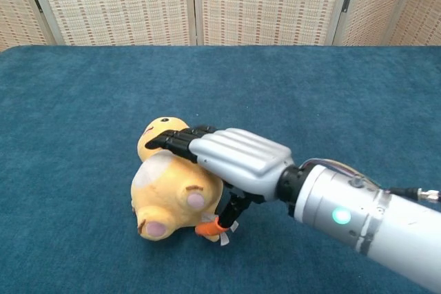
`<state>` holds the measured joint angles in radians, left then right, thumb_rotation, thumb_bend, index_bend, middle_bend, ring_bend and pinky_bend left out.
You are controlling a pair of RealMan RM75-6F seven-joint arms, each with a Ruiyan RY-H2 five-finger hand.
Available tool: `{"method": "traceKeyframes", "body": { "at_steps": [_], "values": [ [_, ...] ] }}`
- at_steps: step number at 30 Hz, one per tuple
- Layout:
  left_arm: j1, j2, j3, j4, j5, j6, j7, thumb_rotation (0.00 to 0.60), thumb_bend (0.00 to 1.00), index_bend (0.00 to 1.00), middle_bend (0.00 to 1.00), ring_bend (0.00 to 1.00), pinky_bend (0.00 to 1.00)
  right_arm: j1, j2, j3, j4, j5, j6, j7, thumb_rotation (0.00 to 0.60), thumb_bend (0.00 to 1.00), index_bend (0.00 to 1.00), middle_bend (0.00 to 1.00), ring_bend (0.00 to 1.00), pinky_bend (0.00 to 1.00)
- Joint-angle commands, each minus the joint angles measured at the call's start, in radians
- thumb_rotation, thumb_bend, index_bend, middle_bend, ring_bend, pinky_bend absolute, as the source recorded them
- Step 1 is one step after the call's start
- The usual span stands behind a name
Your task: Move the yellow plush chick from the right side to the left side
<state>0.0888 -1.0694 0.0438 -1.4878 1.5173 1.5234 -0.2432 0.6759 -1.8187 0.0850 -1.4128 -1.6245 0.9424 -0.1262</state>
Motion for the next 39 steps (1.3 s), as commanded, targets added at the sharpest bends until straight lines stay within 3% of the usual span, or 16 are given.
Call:
{"method": "traceKeyframes", "body": {
  "at_steps": [1,6,9,14,18,22,26,32,39],
  "values": [
    [-0.002,-0.010,0.004,0.000,0.014,0.005,0.019,0.600,0.27,0.00,0.00,0.00,0.18,-0.036,0.155,-0.055,-0.136,-0.075,0.118,0.086,0.600,0.01,0.00,0.00,0.00,0.00],
    [-0.019,-0.029,0.024,-0.007,0.090,0.015,0.032,0.600,0.27,0.00,0.00,0.00,0.18,-0.120,0.378,-0.144,-0.262,-0.159,0.278,0.143,0.600,0.01,0.00,0.00,0.00,0.00],
    [-0.042,-0.031,0.045,-0.031,0.176,0.022,0.060,0.600,0.27,0.00,0.00,0.00,0.19,-0.202,0.503,-0.216,-0.270,-0.195,0.391,0.156,0.600,0.01,0.00,0.00,0.00,0.00],
    [-0.107,-0.031,0.059,-0.175,0.286,-0.050,0.300,0.600,0.27,0.00,0.00,0.00,0.19,-0.381,0.599,-0.309,-0.128,-0.187,0.583,0.167,0.600,0.01,0.00,0.00,0.00,0.00],
    [-0.165,-0.061,0.056,-0.307,0.363,-0.137,0.496,0.600,0.27,0.00,0.00,0.00,0.19,-0.495,0.615,-0.357,-0.003,-0.167,0.663,0.188,0.600,0.02,0.00,0.00,0.00,0.00],
    [-0.221,-0.125,0.046,-0.409,0.399,-0.260,0.672,0.600,0.26,0.00,0.00,0.00,0.18,-0.576,0.628,-0.361,0.079,-0.143,0.748,0.265,0.600,0.03,0.00,0.00,0.00,0.00],
    [-0.280,-0.226,-0.005,-0.484,0.325,-0.399,0.824,0.600,0.24,0.00,0.00,0.00,0.16,-0.629,0.639,-0.346,0.137,-0.125,0.811,0.359,0.600,0.04,0.00,0.00,0.00,0.00],
    [-0.342,-0.361,-0.056,-0.506,0.217,-0.514,0.963,0.600,0.23,0.00,0.00,0.00,0.07,-0.654,0.653,-0.333,0.177,-0.115,0.804,0.435,0.600,0.05,0.00,0.00,0.00,0.00],
    [-0.418,-0.486,-0.119,-0.470,0.069,-0.602,1.091,0.600,0.22,0.00,0.00,0.00,0.05,-0.650,0.666,-0.322,0.177,-0.127,0.767,0.462,0.600,0.06,0.00,0.00,0.00,0.00]
  ]
}}
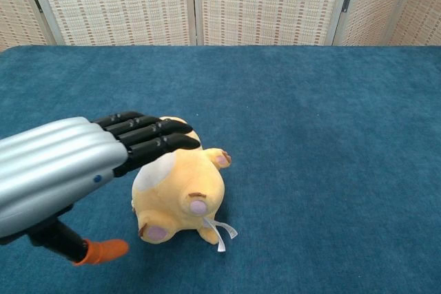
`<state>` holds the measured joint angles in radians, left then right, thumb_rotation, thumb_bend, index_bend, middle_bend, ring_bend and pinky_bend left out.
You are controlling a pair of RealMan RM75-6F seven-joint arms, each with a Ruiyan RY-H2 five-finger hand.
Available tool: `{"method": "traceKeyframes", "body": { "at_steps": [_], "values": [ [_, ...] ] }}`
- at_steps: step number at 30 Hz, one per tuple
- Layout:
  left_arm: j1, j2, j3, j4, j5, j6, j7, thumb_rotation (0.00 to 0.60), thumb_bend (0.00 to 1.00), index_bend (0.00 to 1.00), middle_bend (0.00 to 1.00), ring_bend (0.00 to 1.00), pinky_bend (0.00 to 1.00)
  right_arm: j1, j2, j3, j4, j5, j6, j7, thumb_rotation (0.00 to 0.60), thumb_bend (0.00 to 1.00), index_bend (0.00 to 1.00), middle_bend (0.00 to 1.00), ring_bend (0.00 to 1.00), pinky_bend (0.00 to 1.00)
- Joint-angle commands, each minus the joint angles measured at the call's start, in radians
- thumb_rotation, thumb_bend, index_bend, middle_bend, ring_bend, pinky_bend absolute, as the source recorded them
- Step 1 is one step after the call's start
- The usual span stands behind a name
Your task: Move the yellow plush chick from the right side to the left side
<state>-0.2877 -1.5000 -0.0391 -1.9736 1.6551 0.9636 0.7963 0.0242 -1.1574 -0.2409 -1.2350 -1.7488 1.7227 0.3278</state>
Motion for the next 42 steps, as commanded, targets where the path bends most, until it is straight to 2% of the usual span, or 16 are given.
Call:
{"method": "traceKeyframes", "body": {
  "at_steps": [1,9,14,17,18,19,20,22,24,26,30,35,39,42],
  "values": [
    [-0.053,-0.068,-0.044,0.023,-0.089,-0.051,0.065,0.600,0.22,0.00,0.00,0.00,0.05,0.002,0.007,0.007,-0.002,-0.003,-0.017,0.010,0.600,0.06,0.00,0.00,0.00,0.00],
    [-0.139,-0.125,-0.099,0.103,-0.254,-0.088,0.131,0.600,0.22,0.00,0.00,0.00,0.04,-0.003,0.026,0.022,-0.008,-0.004,-0.034,0.054,0.600,0.06,0.00,0.00,0.00,0.00],
    [-0.178,-0.140,-0.094,0.169,-0.318,-0.097,0.104,0.600,0.23,0.02,0.00,0.00,0.04,0.000,0.036,0.027,-0.012,-0.009,-0.054,0.081,0.600,0.07,0.00,0.00,0.00,0.00],
    [-0.196,-0.147,-0.077,0.196,-0.332,-0.101,0.078,0.600,0.23,0.07,0.00,0.00,0.07,-0.001,0.037,0.031,-0.015,-0.011,-0.063,0.079,0.600,0.08,0.00,0.00,0.00,0.00],
    [-0.197,-0.152,-0.073,0.202,-0.323,-0.088,0.072,0.600,0.23,0.12,0.02,0.01,0.14,-0.001,0.037,0.031,-0.017,-0.012,-0.067,0.077,0.600,0.08,0.00,0.00,0.00,0.00],
    [-0.195,-0.162,-0.070,0.212,-0.299,-0.061,0.063,0.600,0.25,0.20,0.11,0.09,0.27,-0.001,0.038,0.031,-0.019,-0.013,-0.070,0.078,0.600,0.09,0.00,0.00,0.00,0.00],
    [-0.187,-0.182,-0.066,0.233,-0.242,-0.008,0.029,0.600,0.28,0.30,0.24,0.20,0.43,-0.001,0.040,0.031,-0.022,-0.014,-0.074,0.078,0.600,0.09,0.00,0.00,0.00,0.00],
    [-0.168,-0.221,-0.055,0.284,-0.134,0.094,-0.067,0.600,0.42,0.58,0.61,0.53,0.82,-0.003,0.041,0.035,-0.025,-0.013,-0.076,0.075,0.600,0.09,0.00,0.00,0.00,0.00],
    [-0.162,-0.240,-0.029,0.355,-0.014,0.190,-0.185,0.600,0.52,0.72,0.80,0.69,0.99,-0.003,0.042,0.037,-0.028,-0.011,-0.085,0.072,0.600,0.09,0.00,0.00,0.00,0.00],
    [-0.160,-0.232,-0.004,0.395,0.068,0.258,-0.256,0.600,0.55,0.75,0.86,0.73,1.00,-0.001,0.042,0.038,-0.031,-0.012,-0.096,0.067,0.600,0.09,0.00,0.00,0.00,0.00],
    [-0.140,-0.181,0.032,0.411,0.169,0.372,-0.307,0.600,0.60,0.75,0.90,0.77,1.00,0.000,0.042,0.040,-0.040,-0.013,-0.115,0.055,0.600,0.09,0.00,0.00,0.00,0.00],
    [-0.085,-0.036,0.083,0.393,0.246,0.510,-0.351,0.600,0.62,0.76,0.91,0.77,1.00,-0.003,0.042,0.043,-0.056,-0.016,-0.124,0.034,0.600,0.09,0.00,0.00,0.00,0.00],
    [-0.027,0.063,0.114,0.455,0.255,0.609,-0.413,0.600,0.62,0.76,0.91,0.77,1.00,-0.004,0.038,0.044,-0.075,-0.019,-0.137,0.006,0.600,0.09,0.00,0.00,0.00,0.00],
    [0.008,0.091,0.120,0.556,0.226,0.661,-0.502,0.600,0.61,0.76,0.90,0.77,1.00,-0.004,0.033,0.046,-0.098,-0.022,-0.147,-0.027,0.600,0.09,0.00,0.00,0.00,0.00]
  ]
}}
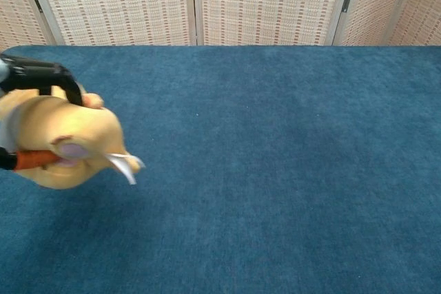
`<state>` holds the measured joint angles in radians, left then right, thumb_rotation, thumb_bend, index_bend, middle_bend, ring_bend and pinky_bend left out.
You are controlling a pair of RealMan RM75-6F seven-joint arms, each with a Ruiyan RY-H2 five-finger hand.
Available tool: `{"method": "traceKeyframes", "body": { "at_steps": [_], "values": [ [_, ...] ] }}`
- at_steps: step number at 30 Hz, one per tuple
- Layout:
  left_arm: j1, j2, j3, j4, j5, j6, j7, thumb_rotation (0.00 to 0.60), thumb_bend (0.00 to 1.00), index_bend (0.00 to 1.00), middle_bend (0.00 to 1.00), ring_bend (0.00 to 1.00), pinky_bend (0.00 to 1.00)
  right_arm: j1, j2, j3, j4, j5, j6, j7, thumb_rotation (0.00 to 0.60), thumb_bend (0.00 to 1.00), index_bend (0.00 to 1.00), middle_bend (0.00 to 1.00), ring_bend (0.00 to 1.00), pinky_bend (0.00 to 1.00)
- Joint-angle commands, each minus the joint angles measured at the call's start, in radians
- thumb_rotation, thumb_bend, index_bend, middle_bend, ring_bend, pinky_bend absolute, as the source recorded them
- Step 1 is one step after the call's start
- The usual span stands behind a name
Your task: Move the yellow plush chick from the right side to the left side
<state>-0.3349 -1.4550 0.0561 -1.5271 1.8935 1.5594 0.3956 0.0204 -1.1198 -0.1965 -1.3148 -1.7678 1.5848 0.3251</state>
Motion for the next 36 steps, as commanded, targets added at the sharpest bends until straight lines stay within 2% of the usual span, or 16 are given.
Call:
{"method": "traceKeyframes", "body": {
  "at_steps": [1,7,12,14,15,16,17,18,19,22,25,28,33,36],
  "values": [
    [0.064,0.046,0.024,0.148,-0.026,0.075,-0.137,0.600,0.60,0.76,0.90,0.76,1.00,0.000,-0.005,0.002,-0.028,-0.005,-0.012,-0.035,0.600,0.09,0.00,0.00,0.00,0.00],
    [0.103,0.026,0.049,0.373,-0.119,0.039,-0.380,0.600,0.55,0.75,0.87,0.74,0.99,0.005,-0.007,0.006,-0.092,-0.023,-0.026,-0.107,0.600,0.09,0.00,0.00,0.00,0.00],
    [0.108,-0.001,0.065,0.523,-0.149,-0.019,-0.489,0.600,0.47,0.71,0.77,0.71,0.86,0.016,-0.005,0.002,-0.139,-0.029,-0.063,-0.144,0.600,0.09,0.00,0.00,0.00,0.00],
    [0.107,0.001,0.088,0.549,-0.150,-0.057,-0.558,0.600,0.43,0.59,0.70,0.65,0.79,0.017,-0.005,0.007,-0.156,-0.026,-0.067,-0.164,0.600,0.10,0.00,0.00,0.00,0.00],
    [0.103,0.007,0.100,0.548,-0.149,-0.078,-0.585,0.600,0.40,0.41,0.59,0.55,0.71,0.017,-0.006,0.010,-0.162,-0.025,-0.068,-0.172,0.600,0.10,0.00,0.00,0.00,0.00],
    [0.098,0.015,0.109,0.540,-0.148,-0.098,-0.607,0.600,0.37,0.23,0.46,0.45,0.63,0.018,-0.008,0.012,-0.168,-0.025,-0.070,-0.180,0.600,0.10,0.00,0.00,0.00,0.00],
    [0.093,0.025,0.116,0.523,-0.147,-0.115,-0.623,0.600,0.35,0.11,0.35,0.35,0.58,0.019,-0.011,0.014,-0.174,-0.025,-0.073,-0.189,0.600,0.10,0.00,0.00,0.00,0.00],
    [0.089,0.031,0.117,0.507,-0.147,-0.121,-0.629,0.600,0.33,0.03,0.25,0.27,0.53,0.021,-0.013,0.014,-0.178,-0.026,-0.077,-0.193,0.600,0.10,0.00,0.00,0.00,0.00],
    [0.087,0.036,0.118,0.490,-0.145,-0.123,-0.632,0.600,0.30,0.00,0.15,0.18,0.47,0.022,-0.016,0.014,-0.179,-0.027,-0.081,-0.196,0.600,0.10,0.00,0.00,0.00,0.00],
    [0.082,0.050,0.113,0.437,-0.134,-0.108,-0.620,0.600,0.25,0.00,0.01,0.03,0.33,0.027,-0.024,0.012,-0.179,-0.029,-0.097,-0.198,0.600,0.11,0.00,0.00,0.00,0.00],
    [0.078,0.072,0.109,0.380,-0.122,-0.092,-0.600,0.600,0.24,0.00,0.00,0.00,0.23,0.030,-0.024,0.010,-0.174,-0.033,-0.102,-0.189,0.600,0.12,0.00,0.00,0.00,0.00],
    [0.075,0.113,0.105,0.302,-0.122,-0.086,-0.578,0.600,0.23,0.00,0.00,0.00,0.16,0.029,-0.021,0.006,-0.167,-0.041,-0.094,-0.174,0.600,0.13,0.00,0.00,0.00,0.00],
    [0.098,0.214,0.113,0.150,-0.121,-0.049,-0.539,0.600,0.23,0.00,0.00,0.00,0.15,0.020,-0.013,0.006,-0.150,-0.055,-0.056,-0.141,0.600,0.13,0.00,0.00,0.00,0.00],
    [0.141,0.287,0.132,0.059,-0.117,0.010,-0.522,0.600,0.23,0.00,0.00,0.00,0.15,0.018,-0.010,0.005,-0.141,-0.064,-0.042,-0.125,0.600,0.13,0.00,0.00,0.00,0.00]
  ]
}}
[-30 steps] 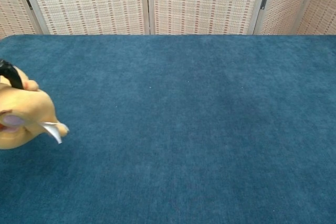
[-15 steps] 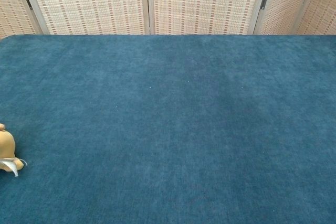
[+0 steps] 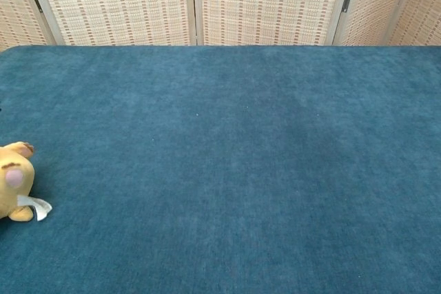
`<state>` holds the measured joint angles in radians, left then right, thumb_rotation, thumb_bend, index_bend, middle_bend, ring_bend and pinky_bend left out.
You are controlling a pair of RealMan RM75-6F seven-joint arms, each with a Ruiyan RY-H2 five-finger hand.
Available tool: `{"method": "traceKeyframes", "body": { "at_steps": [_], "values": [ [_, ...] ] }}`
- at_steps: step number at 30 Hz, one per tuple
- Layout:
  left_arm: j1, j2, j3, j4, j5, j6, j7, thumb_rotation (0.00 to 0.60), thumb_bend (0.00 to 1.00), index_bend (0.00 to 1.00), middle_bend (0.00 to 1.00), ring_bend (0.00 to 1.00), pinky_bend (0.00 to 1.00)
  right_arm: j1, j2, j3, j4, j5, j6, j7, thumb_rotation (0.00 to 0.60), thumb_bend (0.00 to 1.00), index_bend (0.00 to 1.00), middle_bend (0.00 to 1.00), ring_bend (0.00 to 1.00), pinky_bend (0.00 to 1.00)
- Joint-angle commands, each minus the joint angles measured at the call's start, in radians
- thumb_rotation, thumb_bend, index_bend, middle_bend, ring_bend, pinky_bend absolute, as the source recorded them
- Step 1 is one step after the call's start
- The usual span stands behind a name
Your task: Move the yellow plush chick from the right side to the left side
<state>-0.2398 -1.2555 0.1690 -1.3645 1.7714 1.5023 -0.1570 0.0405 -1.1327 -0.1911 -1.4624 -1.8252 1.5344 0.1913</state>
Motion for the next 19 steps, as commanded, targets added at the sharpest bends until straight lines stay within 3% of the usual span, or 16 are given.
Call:
{"method": "traceKeyframes", "body": {
  "at_steps": [1,5,8,14,16,17,19],
  "values": [
    [0.064,0.109,0.025,-0.128,0.005,0.091,0.027,0.600,0.23,0.00,0.00,0.00,0.15,-0.003,0.005,-0.001,0.009,-0.010,0.012,0.010,0.600,0.13,0.00,0.00,0.00,0.00],
    [0.164,0.194,0.060,-0.205,-0.002,0.221,-0.037,0.600,0.23,0.00,0.00,0.00,0.15,-0.008,0.011,0.002,0.006,-0.028,0.042,0.006,0.600,0.13,0.00,0.00,0.00,0.00],
    [0.247,0.203,0.064,-0.190,-0.028,0.326,-0.108,0.600,0.23,0.00,0.00,0.00,0.15,-0.009,0.016,0.001,-0.007,-0.052,0.064,0.000,0.600,0.13,0.00,0.00,0.00,0.00],
    [0.331,0.187,0.053,-0.145,-0.094,0.391,-0.167,0.600,0.23,0.00,0.00,0.00,0.15,-0.018,0.024,0.013,-0.037,-0.057,0.092,-0.043,0.600,0.13,0.00,0.00,0.00,0.00],
    [0.369,0.165,0.029,-0.120,-0.148,0.409,-0.147,0.600,0.24,0.00,0.00,0.00,0.15,-0.032,0.027,0.028,-0.055,-0.044,0.113,-0.086,0.600,0.13,0.00,0.00,0.00,0.00],
    [0.394,0.144,0.003,-0.101,-0.222,0.401,-0.063,0.600,0.24,0.00,0.00,0.00,0.15,-0.058,0.016,0.055,-0.064,-0.005,0.153,-0.123,0.600,0.13,0.00,0.00,0.00,0.00],
    [0.400,0.124,-0.017,-0.103,-0.228,0.406,-0.016,0.600,0.24,0.00,0.00,0.00,0.14,-0.074,0.006,0.069,-0.067,0.015,0.168,-0.161,0.600,0.13,0.00,0.00,0.00,0.00]
  ]
}}
